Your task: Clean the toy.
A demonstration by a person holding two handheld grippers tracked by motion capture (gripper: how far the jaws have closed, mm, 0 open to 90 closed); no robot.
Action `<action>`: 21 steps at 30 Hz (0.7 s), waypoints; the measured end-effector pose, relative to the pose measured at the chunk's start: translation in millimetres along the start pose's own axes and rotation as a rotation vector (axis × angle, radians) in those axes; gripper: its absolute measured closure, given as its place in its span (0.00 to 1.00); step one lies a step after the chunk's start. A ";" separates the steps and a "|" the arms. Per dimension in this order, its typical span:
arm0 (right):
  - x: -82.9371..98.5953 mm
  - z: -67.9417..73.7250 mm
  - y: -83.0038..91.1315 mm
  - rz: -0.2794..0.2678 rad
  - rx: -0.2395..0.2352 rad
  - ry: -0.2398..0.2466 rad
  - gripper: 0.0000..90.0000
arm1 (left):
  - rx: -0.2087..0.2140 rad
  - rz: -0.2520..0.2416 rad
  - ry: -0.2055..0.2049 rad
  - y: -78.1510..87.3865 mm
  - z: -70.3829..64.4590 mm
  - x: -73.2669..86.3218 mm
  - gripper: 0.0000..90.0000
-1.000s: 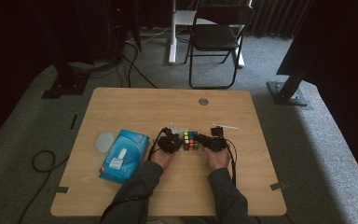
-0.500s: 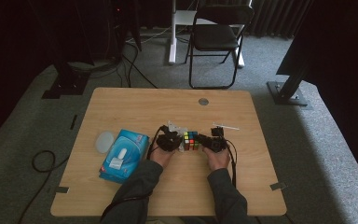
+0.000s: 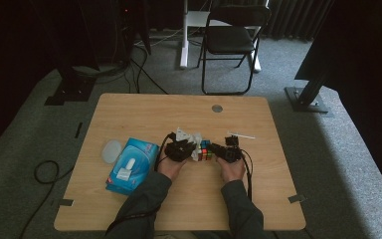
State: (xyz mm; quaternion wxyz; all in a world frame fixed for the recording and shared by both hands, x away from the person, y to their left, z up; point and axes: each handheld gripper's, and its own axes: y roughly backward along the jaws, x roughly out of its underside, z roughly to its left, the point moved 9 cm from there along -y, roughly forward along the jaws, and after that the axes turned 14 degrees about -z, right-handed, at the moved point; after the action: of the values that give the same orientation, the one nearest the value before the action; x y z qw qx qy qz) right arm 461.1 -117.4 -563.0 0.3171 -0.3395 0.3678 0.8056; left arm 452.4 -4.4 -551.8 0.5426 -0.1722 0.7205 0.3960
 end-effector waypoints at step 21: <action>0.0 0.2 0.0 -0.002 0.005 -0.001 0.76 | -0.005 0.088 -0.010 -13.3 3.5 34.5 0.96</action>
State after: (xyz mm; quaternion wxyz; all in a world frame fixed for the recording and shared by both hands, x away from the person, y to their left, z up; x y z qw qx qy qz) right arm 461.1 -117.2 -562.9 0.3189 -0.3386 0.3694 0.8045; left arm 451.5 -3.9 -588.9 0.5278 -0.1395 0.7237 0.4221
